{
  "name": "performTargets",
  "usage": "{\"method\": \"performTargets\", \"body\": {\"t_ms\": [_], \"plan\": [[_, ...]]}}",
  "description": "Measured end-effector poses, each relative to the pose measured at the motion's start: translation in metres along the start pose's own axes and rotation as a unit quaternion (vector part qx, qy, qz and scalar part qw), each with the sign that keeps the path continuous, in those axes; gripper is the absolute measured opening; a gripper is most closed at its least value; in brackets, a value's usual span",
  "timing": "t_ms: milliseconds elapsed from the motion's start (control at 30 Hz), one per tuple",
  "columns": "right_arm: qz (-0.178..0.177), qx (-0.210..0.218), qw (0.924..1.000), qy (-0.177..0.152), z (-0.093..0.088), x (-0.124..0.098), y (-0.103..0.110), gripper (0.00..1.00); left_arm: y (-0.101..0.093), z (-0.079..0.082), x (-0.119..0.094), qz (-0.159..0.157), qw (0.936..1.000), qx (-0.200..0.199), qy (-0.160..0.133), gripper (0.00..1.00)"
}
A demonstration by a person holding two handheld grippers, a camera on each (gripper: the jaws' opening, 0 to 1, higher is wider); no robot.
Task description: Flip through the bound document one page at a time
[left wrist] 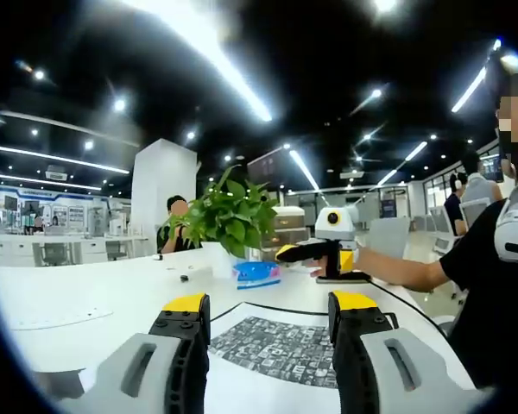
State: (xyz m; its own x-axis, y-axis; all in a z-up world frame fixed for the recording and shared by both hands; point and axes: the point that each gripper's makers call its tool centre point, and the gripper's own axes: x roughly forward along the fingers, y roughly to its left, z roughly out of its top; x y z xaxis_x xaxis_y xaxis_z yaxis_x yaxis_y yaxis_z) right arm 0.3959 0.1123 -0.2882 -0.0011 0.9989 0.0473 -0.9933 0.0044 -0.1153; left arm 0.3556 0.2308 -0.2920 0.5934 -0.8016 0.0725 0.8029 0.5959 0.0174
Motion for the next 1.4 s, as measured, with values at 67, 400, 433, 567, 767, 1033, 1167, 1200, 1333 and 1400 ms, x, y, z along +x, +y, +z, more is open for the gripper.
{"method": "performTargets", "body": {"t_ms": [67,400,433,567,767,1033,1167,1200,1333,1400], "plan": [[0.000,0.000,1.0000,-0.001,0.000,0.001,0.002,0.59,0.000,-0.001,0.000,0.001,1.0000,0.001,0.001,0.56],[0.001,-0.002,1.0000,-0.002,0.002,0.000,0.005,0.59,0.000,0.000,0.001,0.000,1.0000,0.000,0.001,0.56],[0.001,-0.001,1.0000,-0.003,0.002,0.000,0.005,0.59,0.000,0.000,0.001,0.000,1.0000,0.000,0.001,0.56],[0.001,-0.002,1.0000,-0.003,0.003,-0.001,0.006,0.59,0.000,0.001,0.001,0.000,1.0000,-0.001,0.000,0.56],[0.003,-0.002,1.0000,-0.002,0.002,0.000,0.009,0.59,0.002,0.001,0.000,-0.001,1.0000,-0.001,0.002,0.56],[0.006,-0.003,1.0000,0.001,0.000,0.002,0.013,0.59,-0.003,-0.001,0.002,-0.005,1.0000,0.000,0.005,0.56],[0.004,-0.004,1.0000,0.004,-0.002,0.002,0.012,0.60,-0.010,-0.003,0.005,-0.010,0.9999,0.003,0.009,0.56],[0.004,-0.004,1.0000,0.002,-0.001,0.002,0.012,0.60,-0.012,-0.004,0.005,-0.011,0.9999,0.002,0.010,0.57],[0.006,0.001,0.9999,-0.008,0.005,0.000,0.012,0.60,-0.019,-0.011,0.006,-0.017,0.9996,0.008,0.023,0.57],[0.004,0.005,0.9999,-0.011,0.008,0.000,0.011,0.60,-0.024,-0.014,0.008,-0.023,0.9993,0.006,0.029,0.57]]}}
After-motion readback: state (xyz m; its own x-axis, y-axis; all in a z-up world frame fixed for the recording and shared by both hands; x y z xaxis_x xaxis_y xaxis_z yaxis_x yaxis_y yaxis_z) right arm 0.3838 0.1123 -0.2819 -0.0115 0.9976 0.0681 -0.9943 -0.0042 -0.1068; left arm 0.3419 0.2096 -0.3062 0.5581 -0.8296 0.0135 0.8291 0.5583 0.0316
